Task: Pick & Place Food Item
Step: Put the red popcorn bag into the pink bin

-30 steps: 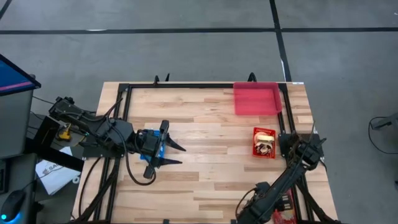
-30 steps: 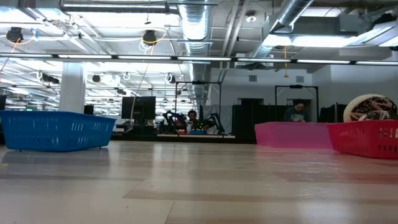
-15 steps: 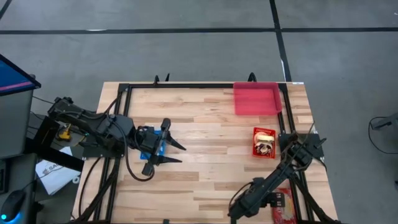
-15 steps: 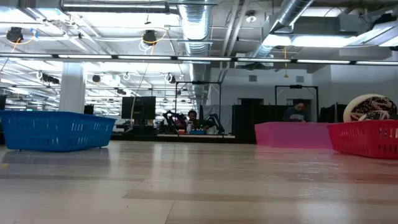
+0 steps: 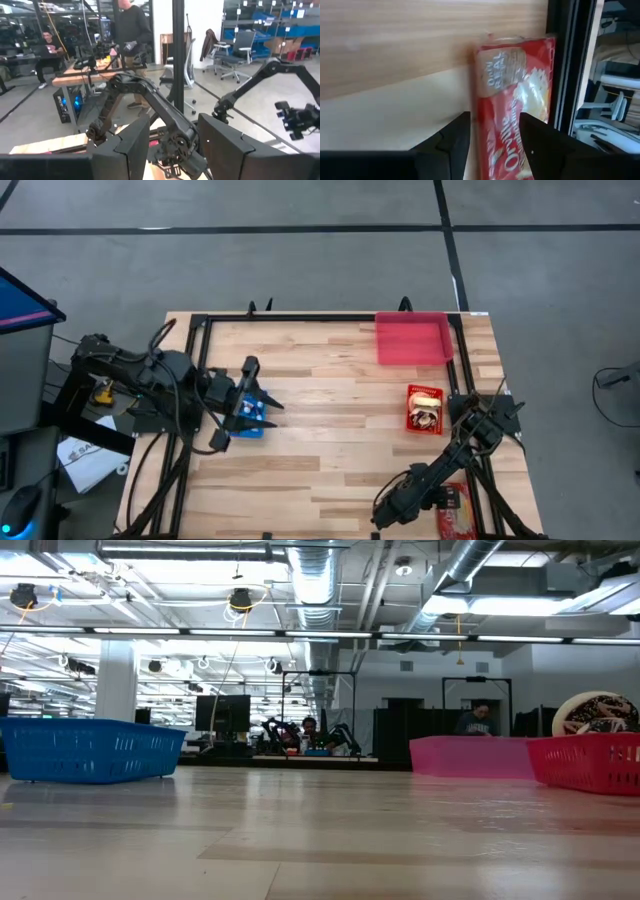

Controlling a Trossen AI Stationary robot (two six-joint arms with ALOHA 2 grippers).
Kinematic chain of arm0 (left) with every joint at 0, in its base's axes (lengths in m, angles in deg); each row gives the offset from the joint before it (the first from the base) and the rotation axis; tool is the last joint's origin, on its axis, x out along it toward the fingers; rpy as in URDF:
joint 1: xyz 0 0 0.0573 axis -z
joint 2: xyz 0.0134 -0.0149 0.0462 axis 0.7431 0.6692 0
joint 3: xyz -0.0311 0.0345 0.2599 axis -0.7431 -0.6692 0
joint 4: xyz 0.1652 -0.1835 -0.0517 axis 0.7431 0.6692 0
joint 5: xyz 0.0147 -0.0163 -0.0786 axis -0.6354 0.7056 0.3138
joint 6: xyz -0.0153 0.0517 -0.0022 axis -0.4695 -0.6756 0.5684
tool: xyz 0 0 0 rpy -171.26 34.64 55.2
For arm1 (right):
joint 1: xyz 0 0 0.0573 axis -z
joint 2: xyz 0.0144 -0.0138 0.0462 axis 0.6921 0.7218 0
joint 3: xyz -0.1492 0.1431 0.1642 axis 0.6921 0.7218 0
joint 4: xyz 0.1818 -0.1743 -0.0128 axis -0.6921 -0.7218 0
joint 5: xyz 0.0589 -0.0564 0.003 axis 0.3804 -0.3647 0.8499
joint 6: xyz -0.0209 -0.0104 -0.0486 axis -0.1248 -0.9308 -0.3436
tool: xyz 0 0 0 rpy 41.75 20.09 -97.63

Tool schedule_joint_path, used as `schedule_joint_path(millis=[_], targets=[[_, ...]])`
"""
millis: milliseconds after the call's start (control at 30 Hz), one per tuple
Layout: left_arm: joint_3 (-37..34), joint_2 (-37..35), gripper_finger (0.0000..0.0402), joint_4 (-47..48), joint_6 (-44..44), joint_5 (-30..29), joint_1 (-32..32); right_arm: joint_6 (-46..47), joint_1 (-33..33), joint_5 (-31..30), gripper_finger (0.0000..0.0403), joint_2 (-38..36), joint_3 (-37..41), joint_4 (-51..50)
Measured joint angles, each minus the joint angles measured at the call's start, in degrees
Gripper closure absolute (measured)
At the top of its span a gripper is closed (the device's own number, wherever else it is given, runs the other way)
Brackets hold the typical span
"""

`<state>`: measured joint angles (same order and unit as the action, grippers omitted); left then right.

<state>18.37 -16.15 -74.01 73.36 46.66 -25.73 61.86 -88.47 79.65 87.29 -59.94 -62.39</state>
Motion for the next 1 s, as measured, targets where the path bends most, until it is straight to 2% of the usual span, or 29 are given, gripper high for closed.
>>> schedule_joint_path(millis=[367,467,700,867,1000], targets=[[0.0,-1.2,0.0244,1.7,1.4,-0.6,-0.3,-0.7,-0.8,1.5,0.026,-0.2,3.2,2.1],[0.0,-1.1,0.0244,1.7,1.5,-0.6,-0.3,-0.6,-1.0,1.3,0.0288,-0.1,3.3,1.8],[0.0,-1.1,0.0244,1.6,1.7,-0.7,-0.3,1.2,-2.1,0.2,0.0384,0.1,2.7,1.2],[0.0,-1.1,0.0244,1.6,1.7,-0.7,-0.3,1.7,-2.2,-3.4,0.0392,0.2,-2.4,-5.4],[0.0,-1.1,0.0244,1.6,1.7,-0.7,-0.3,1.4,-0.2,-11.5,0.0398,-0.1,-10.9,-12.9]])
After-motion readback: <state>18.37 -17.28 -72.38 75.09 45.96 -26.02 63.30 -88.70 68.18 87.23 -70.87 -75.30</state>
